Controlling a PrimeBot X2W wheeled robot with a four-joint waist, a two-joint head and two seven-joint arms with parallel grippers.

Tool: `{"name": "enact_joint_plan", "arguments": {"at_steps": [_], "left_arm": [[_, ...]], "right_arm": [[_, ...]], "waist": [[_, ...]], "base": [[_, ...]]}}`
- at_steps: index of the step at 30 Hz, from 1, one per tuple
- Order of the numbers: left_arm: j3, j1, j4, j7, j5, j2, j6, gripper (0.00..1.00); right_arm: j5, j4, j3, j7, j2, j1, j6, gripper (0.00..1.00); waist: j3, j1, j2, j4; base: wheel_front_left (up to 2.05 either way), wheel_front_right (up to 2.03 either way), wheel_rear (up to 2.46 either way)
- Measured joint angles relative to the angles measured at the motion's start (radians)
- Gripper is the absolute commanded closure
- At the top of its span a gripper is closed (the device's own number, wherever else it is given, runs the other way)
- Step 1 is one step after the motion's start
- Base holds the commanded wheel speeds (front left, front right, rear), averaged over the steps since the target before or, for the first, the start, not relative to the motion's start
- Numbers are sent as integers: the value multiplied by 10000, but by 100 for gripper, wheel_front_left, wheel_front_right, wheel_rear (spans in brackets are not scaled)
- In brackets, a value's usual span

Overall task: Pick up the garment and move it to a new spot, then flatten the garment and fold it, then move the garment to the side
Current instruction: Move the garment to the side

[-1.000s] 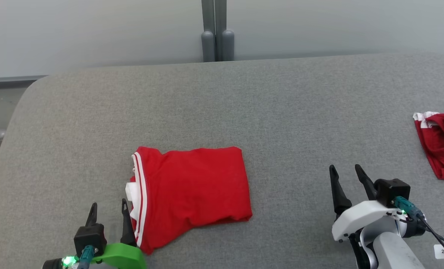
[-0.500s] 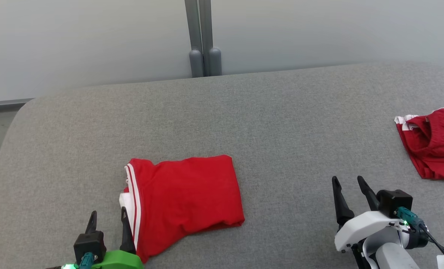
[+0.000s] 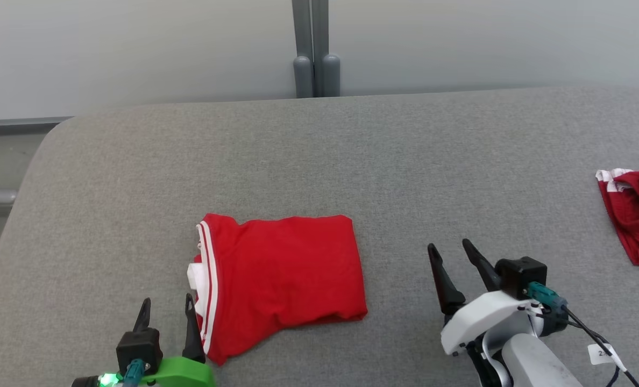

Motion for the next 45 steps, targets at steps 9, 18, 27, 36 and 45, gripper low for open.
{"name": "enact_joint_plan", "arguments": {"at_steps": [9,18,27,36,45], "left_arm": [[-334,-431,-21,0,-215,4,-63,0],[-487,-542,-121,0,-268,6,-12,0],[-577,-677,-205,0,-303,6,42,0],[-546,-719,-205,0,-251,6,21,0],[-514,-734,-148,0,-119,4,-113,0]], "right_arm": [[951,802,1490,0,15,-1057,0,0],[966,2171,1402,0,15,-1657,0,0],[1197,2957,1569,-31,13,-1915,0,100],[1331,2623,1337,-13,36,-1951,12,100],[1473,2199,1137,0,29,-1826,10,100]], "waist": [[409,0,0,1051],[923,0,0,2172],[1369,0,-1,2519],[1279,0,0,1958],[1093,0,0,625]], "base": [[0,0,0],[0,0,0],[0,0,0],[0,0,0],[0,0,0]]}}
